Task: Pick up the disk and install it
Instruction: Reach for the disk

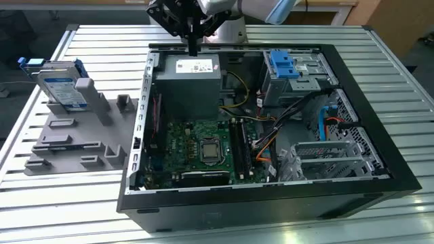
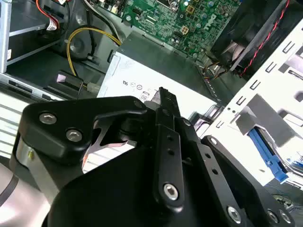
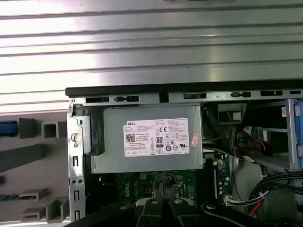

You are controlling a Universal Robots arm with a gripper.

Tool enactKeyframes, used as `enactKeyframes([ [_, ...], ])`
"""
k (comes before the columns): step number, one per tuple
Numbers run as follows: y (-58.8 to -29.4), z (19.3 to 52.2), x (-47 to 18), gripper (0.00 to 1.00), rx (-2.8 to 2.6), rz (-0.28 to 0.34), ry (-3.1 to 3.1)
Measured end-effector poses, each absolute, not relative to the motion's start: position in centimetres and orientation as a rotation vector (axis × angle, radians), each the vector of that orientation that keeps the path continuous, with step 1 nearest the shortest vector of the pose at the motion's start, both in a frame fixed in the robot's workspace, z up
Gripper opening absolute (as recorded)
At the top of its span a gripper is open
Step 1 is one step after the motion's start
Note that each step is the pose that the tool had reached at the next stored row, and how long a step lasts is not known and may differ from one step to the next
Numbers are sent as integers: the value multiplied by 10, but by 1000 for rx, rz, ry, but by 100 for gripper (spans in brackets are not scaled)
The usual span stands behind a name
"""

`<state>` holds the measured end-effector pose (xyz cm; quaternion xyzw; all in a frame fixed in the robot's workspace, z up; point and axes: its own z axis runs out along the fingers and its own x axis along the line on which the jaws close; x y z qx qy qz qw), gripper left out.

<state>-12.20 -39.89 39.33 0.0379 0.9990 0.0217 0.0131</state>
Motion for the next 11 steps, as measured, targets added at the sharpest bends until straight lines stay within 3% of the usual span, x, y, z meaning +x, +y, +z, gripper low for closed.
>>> enactKeyframes([
  [11, -399, 393, -123, 11, 118, 67, 3113],
])
